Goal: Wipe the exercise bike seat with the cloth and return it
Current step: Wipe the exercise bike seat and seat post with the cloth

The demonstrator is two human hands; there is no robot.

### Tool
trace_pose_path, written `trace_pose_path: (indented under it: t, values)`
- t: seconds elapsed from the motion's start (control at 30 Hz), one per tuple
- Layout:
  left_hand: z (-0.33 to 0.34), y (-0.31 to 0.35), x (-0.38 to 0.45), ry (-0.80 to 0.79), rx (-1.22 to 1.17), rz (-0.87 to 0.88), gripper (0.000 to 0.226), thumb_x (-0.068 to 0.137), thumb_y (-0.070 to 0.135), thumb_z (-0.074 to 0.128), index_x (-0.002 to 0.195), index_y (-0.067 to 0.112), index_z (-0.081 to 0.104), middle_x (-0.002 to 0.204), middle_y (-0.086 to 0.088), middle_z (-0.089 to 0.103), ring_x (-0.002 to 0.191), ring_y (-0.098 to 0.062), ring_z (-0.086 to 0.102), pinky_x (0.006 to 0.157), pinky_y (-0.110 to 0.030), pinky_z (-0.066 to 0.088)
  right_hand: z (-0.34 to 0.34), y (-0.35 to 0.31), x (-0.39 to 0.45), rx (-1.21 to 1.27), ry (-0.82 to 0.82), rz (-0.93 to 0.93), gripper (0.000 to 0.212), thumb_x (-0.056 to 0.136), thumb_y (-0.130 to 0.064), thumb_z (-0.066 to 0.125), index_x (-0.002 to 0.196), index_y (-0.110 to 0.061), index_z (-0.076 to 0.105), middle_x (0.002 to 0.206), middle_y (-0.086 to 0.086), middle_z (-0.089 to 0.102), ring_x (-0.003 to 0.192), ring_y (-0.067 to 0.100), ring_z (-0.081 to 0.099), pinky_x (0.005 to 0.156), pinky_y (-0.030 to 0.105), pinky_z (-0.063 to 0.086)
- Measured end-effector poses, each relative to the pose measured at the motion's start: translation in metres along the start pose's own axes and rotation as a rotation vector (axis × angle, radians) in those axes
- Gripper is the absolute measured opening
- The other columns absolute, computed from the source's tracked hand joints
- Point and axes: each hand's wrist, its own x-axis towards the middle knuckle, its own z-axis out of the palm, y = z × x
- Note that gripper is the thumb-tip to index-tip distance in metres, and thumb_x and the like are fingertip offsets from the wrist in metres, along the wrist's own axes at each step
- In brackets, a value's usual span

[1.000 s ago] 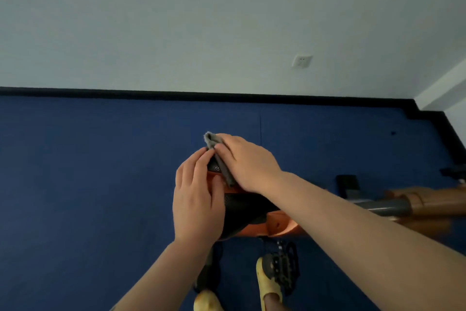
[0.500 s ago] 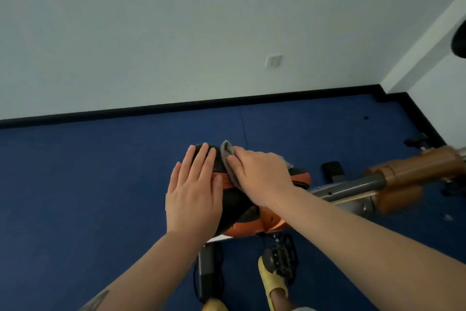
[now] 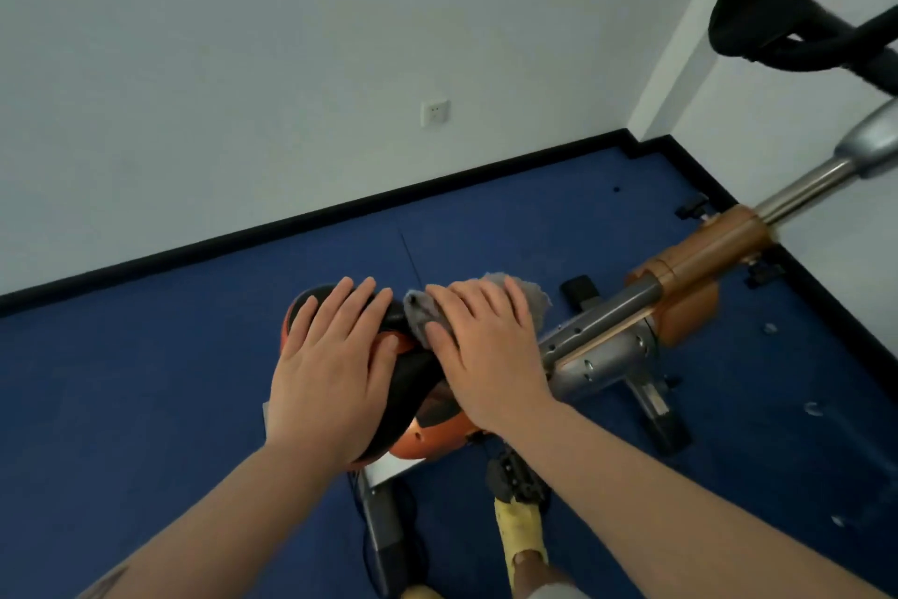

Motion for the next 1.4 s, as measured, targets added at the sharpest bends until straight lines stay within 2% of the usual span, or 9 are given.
trace_pose_path:
  t: [0.07, 0.2, 0.3, 0.47, 0.7, 0.9, 1.1, 1.27, 1.4]
  values:
    - [0.0, 0.0, -0.002, -0.004, 0.006, -0.001, 0.05, 0.095, 0.042, 0.026, 0.14, 0.026, 0.039, 0.149, 0.007, 0.036, 0.143, -0.01, 0.02, 0.118, -0.035, 0.009, -0.003, 0.013, -0.01, 0.072, -0.011, 0.008, 0.045, 0.098, -0.046, 0.028, 0.134, -0.029, 0.048, 0.133, -0.009, 0.053, 0.131, 0.015, 0.04, 0.117, 0.038, 0.016]
    - [-0.002, 0.0, -0.002, 0.003, -0.011, -0.012, 0.05, 0.094, 0.042, 0.026, 0.141, 0.028, 0.039, 0.15, 0.009, 0.036, 0.143, -0.008, 0.019, 0.118, -0.034, 0.008, -0.015, 0.041, 0.035, 0.12, -0.237, 0.239, 0.044, 0.097, -0.05, 0.029, 0.088, -0.027, 0.065, 0.092, -0.003, 0.068, 0.094, 0.024, 0.061, 0.082, 0.04, 0.047]
    - [-0.003, -0.001, -0.001, 0.005, -0.035, -0.019, 0.05, 0.094, 0.042, 0.025, 0.14, 0.029, 0.039, 0.15, 0.011, 0.035, 0.142, -0.006, 0.018, 0.118, -0.034, 0.009, -0.017, 0.042, 0.052, 0.164, -0.377, 0.371, 0.051, 0.095, -0.053, 0.022, 0.084, -0.029, 0.065, 0.089, -0.002, 0.068, 0.09, 0.024, 0.063, 0.079, 0.043, 0.052]
    - [-0.004, -0.002, -0.002, -0.006, -0.029, -0.023, 0.05, 0.094, 0.042, 0.023, 0.141, 0.03, 0.038, 0.15, 0.012, 0.034, 0.143, -0.004, 0.016, 0.118, -0.033, 0.007, -0.003, 0.019, 0.004, 0.194, 0.045, 0.361, 0.04, 0.1, -0.041, 0.029, 0.121, -0.02, 0.057, 0.121, -0.004, 0.058, 0.117, 0.018, 0.046, 0.094, 0.036, 0.044]
    - [-0.005, -0.002, 0.001, 0.003, -0.03, -0.033, 0.051, 0.093, 0.042, 0.023, 0.14, 0.03, 0.04, 0.149, 0.012, 0.036, 0.142, -0.004, 0.019, 0.118, -0.033, 0.009, -0.002, 0.047, 0.046, 0.853, -0.063, 0.799, 0.046, 0.1, -0.043, 0.033, 0.103, -0.014, 0.068, 0.107, 0.01, 0.069, 0.102, 0.028, 0.062, 0.092, 0.045, 0.049]
    - [-0.005, -0.001, 0.0, 0.004, -0.016, -0.026, 0.051, 0.093, 0.042, 0.024, 0.14, 0.03, 0.039, 0.149, 0.011, 0.035, 0.142, -0.004, 0.018, 0.119, -0.034, 0.009, 0.01, 0.02, 0.018, 0.993, 0.165, 0.923, 0.042, 0.101, -0.041, 0.03, 0.128, -0.015, 0.047, 0.124, 0.007, 0.056, 0.104, 0.023, 0.058, 0.089, 0.04, 0.048]
    - [-0.005, -0.002, 0.002, -0.014, -0.037, -0.014, 0.052, 0.092, 0.043, 0.025, 0.14, 0.031, 0.038, 0.15, 0.012, 0.034, 0.142, -0.006, 0.018, 0.118, -0.032, 0.006, 0.01, 0.017, 0.031, 0.912, 0.245, 0.94, 0.041, 0.103, -0.035, 0.028, 0.121, -0.007, 0.052, 0.121, 0.012, 0.057, 0.112, 0.028, 0.055, 0.093, 0.04, 0.044]
    - [-0.012, -0.024, 0.013, -0.055, -0.048, 0.131, 0.052, 0.09, 0.046, 0.023, 0.137, 0.034, 0.042, 0.142, 0.015, 0.043, 0.134, -0.01, 0.031, 0.11, -0.029, 0.014, 0.014, -0.024, 0.016, 0.977, 0.474, 0.979, 0.051, 0.104, -0.025, 0.031, 0.152, -0.014, 0.019, 0.16, 0.002, 0.018, 0.143, 0.018, 0.026, 0.102, 0.02, 0.021]
    - [-0.011, -0.046, 0.035, -0.046, -0.084, 0.305, 0.04, 0.09, 0.041, 0.03, 0.122, 0.036, 0.053, 0.119, 0.016, 0.054, 0.114, -0.01, 0.042, 0.096, -0.026, 0.018, 0.023, -0.056, 0.016, 0.949, 0.525, 1.032, 0.064, 0.103, -0.023, 0.033, 0.154, -0.017, -0.006, 0.163, -0.002, -0.006, 0.148, 0.015, 0.009, 0.099, 0.016, 0.01]
